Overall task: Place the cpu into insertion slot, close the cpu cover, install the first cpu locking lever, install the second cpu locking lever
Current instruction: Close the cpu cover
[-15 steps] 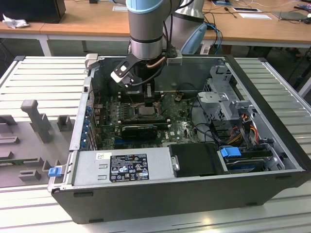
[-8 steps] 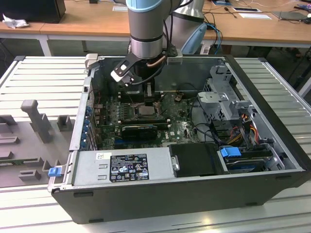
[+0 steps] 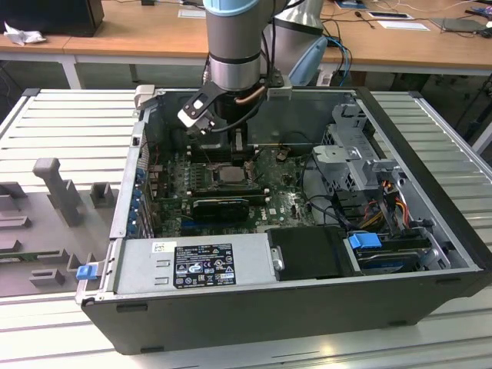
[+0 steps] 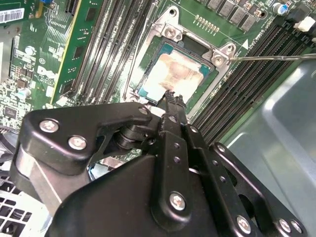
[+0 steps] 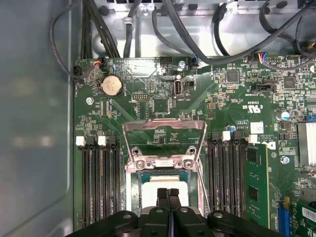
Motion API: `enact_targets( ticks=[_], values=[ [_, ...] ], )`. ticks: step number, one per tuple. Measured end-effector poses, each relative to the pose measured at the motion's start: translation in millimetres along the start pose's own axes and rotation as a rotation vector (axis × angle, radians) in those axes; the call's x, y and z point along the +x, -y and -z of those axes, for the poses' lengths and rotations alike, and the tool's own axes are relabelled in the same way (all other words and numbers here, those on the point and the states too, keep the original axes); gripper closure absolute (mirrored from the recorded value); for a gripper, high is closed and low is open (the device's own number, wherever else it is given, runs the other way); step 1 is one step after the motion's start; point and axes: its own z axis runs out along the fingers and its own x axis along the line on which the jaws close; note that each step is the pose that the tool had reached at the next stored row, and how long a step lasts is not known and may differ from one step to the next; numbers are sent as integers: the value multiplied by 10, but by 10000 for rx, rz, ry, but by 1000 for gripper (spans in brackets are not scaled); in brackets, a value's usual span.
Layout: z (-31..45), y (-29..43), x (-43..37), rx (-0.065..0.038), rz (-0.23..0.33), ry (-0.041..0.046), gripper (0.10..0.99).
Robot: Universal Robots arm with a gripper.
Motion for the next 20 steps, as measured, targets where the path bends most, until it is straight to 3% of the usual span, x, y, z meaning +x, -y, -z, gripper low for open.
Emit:
enact_targets(
  ticks=[20],
  values=[
    [68,-27,1,2,-1,2,980]
  ],
)
